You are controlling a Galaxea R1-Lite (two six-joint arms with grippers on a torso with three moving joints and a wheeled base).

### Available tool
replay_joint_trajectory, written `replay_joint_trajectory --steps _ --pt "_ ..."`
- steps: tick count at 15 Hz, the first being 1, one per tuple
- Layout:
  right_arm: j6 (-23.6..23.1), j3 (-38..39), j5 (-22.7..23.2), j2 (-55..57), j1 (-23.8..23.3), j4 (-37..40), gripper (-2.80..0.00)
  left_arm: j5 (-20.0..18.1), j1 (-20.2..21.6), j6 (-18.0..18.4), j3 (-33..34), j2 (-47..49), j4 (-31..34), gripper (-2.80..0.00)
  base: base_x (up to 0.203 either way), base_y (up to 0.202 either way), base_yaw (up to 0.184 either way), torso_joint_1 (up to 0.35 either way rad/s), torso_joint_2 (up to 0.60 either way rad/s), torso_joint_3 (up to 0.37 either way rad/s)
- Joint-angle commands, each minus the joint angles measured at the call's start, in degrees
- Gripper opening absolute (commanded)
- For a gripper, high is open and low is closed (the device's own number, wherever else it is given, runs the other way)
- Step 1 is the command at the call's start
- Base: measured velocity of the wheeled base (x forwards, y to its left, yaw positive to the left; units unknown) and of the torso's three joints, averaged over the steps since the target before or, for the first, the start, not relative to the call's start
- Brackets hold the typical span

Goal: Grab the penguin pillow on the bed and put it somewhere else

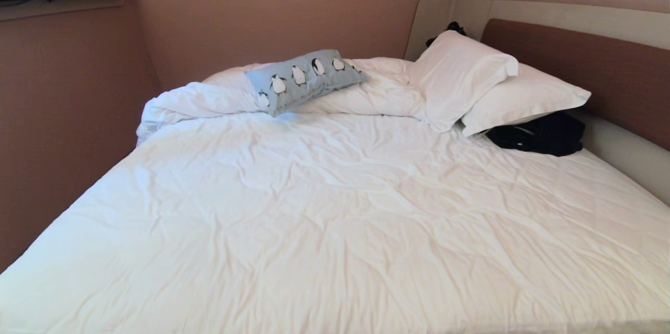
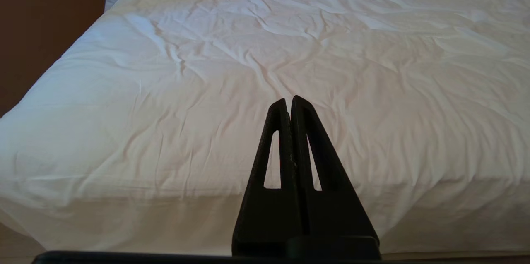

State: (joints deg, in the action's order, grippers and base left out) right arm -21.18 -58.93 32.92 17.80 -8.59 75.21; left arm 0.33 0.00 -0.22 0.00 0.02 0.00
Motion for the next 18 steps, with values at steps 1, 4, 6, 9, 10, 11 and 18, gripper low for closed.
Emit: replay_joint_trajectory --steps 1,4,6,9,10,11,18 --pt "14.15 0.08 -9.2 -1.97 1.29 -7.84 -2.8 0.02 0.0 -0.04 0.0 0.06 0.0 -2.8 0.0 0.0 0.0 0.0 0.0 0.0" --pt "21.53 3.31 -17.01 -1.98 1.3 -22.23 -2.8 0.02 0.0 -0.04 0.0 -0.02 0.0 -2.8 0.0 0.0 0.0 0.0 0.0 0.0" --pt "26.66 6.7 -22.25 -1.98 1.3 -36.2 -2.8 0.02 0.0 -0.04 0.0 0.01 0.0 -2.8 0.0 0.0 0.0 0.0 0.0 0.0" --pt "28.85 7.89 -25.55 -1.86 3.54 -41.62 -2.8 0.02 0.05 -0.04 0.0 -0.01 0.0 -2.8 0.0 0.0 0.0 0.0 0.0 0.0" --pt "29.07 7.76 -25.96 -1.79 4.12 -41.64 -2.8 0.02 0.0 -0.04 0.0 -0.02 0.0 -2.8 0.0 0.0 0.0 0.0 0.0 0.0" --pt "29.03 8.31 -27.4 -2.3 4.4 -41.66 -2.8 0.02 0.0 0.0 0.0 0.06 0.0 -2.8 0.0 0.0 0.0 0.0 0.0 0.0" --pt "28.69 11.88 -36.72 -5.59 9.27 -52.03 -2.8 0.02 0.0 -0.04 0.0 0.06 0.0 -2.8 0.0 0.0 0.0 0.0 0.0 0.0"
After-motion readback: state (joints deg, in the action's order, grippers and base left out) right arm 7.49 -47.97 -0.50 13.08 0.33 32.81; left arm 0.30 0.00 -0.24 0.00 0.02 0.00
